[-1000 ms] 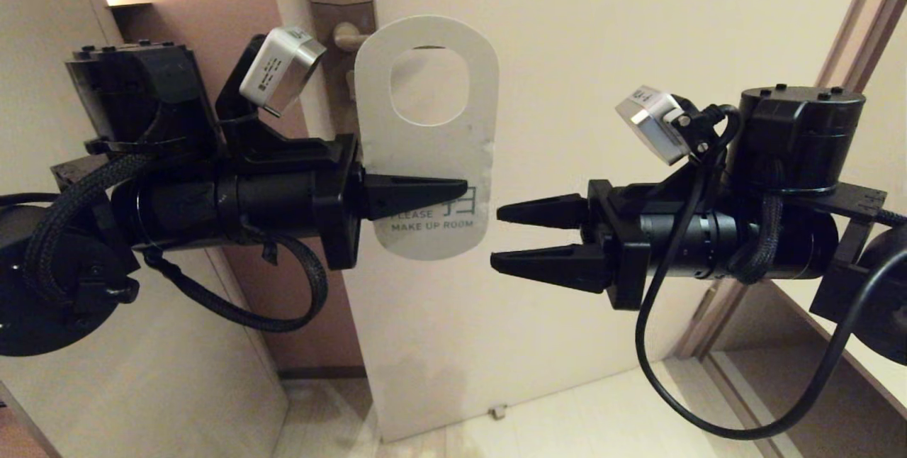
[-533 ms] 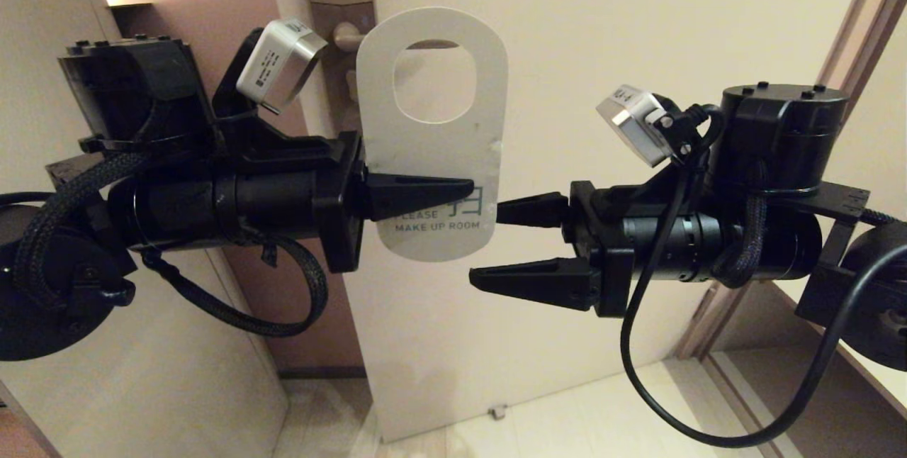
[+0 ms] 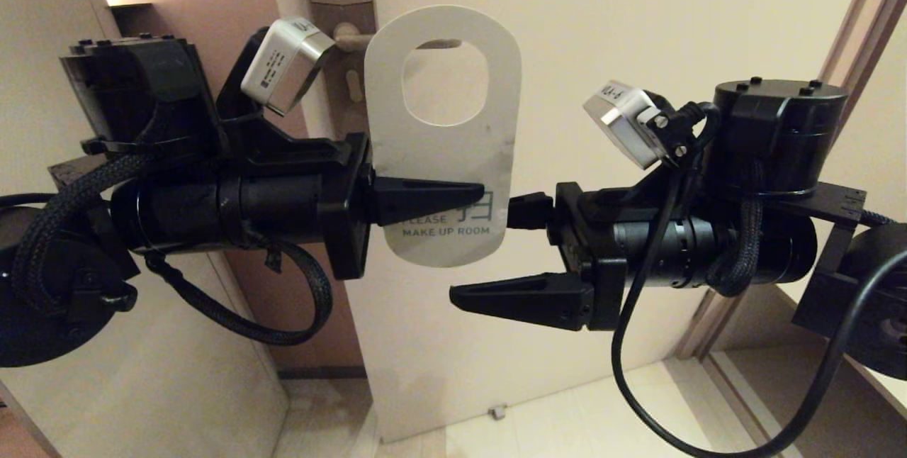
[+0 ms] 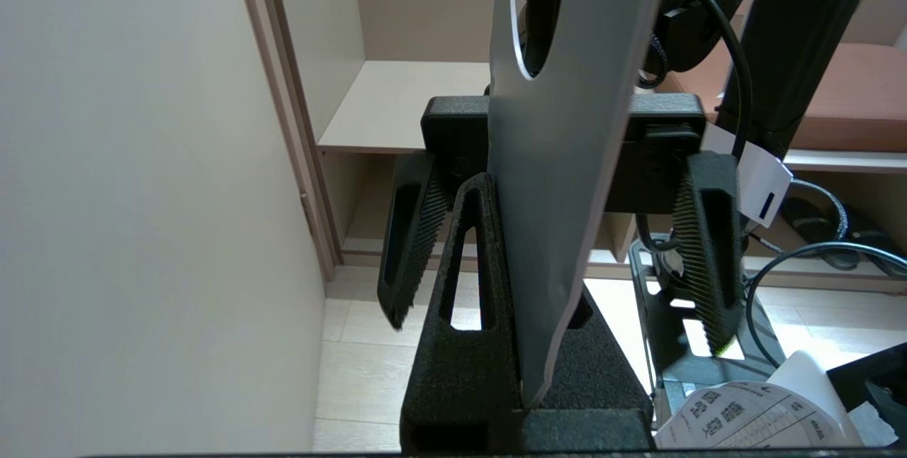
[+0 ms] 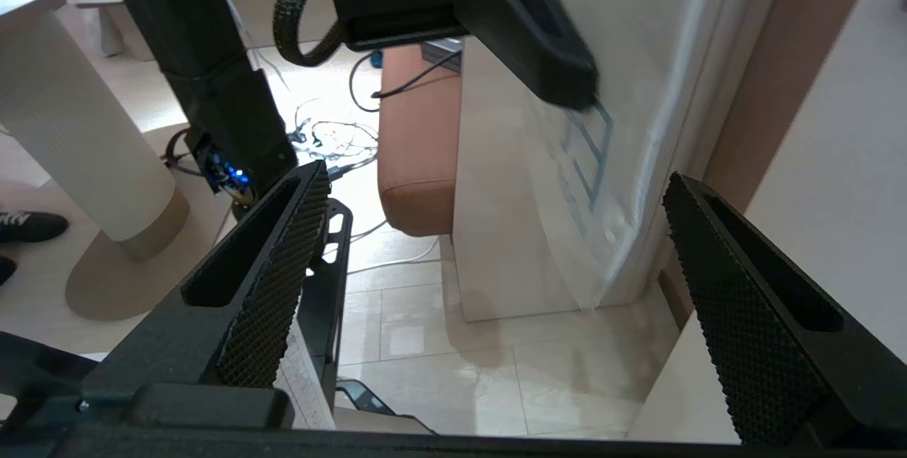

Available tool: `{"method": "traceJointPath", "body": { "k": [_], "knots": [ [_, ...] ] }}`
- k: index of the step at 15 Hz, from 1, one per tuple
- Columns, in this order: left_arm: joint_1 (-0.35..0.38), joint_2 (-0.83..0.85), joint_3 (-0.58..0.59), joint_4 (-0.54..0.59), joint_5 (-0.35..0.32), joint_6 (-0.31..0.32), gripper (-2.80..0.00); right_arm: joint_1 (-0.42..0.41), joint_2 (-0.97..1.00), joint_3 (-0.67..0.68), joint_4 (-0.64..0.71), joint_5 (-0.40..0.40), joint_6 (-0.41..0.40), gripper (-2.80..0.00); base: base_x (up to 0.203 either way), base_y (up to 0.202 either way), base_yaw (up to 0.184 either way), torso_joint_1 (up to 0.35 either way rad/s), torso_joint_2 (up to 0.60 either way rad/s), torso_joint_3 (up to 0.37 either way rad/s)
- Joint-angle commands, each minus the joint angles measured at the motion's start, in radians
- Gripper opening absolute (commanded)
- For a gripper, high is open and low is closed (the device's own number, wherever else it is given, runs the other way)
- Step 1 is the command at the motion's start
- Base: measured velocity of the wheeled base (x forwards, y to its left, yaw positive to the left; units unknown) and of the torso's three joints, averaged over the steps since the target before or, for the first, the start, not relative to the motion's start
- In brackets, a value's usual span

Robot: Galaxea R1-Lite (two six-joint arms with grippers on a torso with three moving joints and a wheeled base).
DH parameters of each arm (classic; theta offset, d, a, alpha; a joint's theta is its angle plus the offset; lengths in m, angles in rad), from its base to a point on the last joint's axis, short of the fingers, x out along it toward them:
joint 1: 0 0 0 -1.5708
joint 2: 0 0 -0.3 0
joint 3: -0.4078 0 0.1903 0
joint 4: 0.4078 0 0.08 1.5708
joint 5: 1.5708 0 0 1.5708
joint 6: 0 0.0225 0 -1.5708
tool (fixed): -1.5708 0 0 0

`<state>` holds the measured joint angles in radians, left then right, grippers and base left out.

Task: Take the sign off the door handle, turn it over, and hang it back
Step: Hand it to the other hand

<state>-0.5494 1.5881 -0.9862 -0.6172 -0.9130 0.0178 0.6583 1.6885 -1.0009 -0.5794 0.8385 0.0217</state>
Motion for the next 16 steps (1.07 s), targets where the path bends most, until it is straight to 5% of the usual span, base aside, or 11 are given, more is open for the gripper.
{"method": "traceJointPath", "body": {
  "k": [1, 16],
  "knots": [
    [-0.001, 0.000, -0.001, -0.004, -0.005, 0.000, -2.80, 0.007, 0.003, -0.004, -0.004, 0.005, 0.000, 0.00, 0.000, 0.000, 0.000, 0.000, 0.00, 0.000],
    [-0.024, -0.002, -0.011, -0.006, -0.004, -0.001, -2.80, 0.034, 0.046, -0.066, -0.004, 0.004, 0.000, 0.00, 0.000, 0.000, 0.000, 0.000, 0.00, 0.000]
  ]
}}
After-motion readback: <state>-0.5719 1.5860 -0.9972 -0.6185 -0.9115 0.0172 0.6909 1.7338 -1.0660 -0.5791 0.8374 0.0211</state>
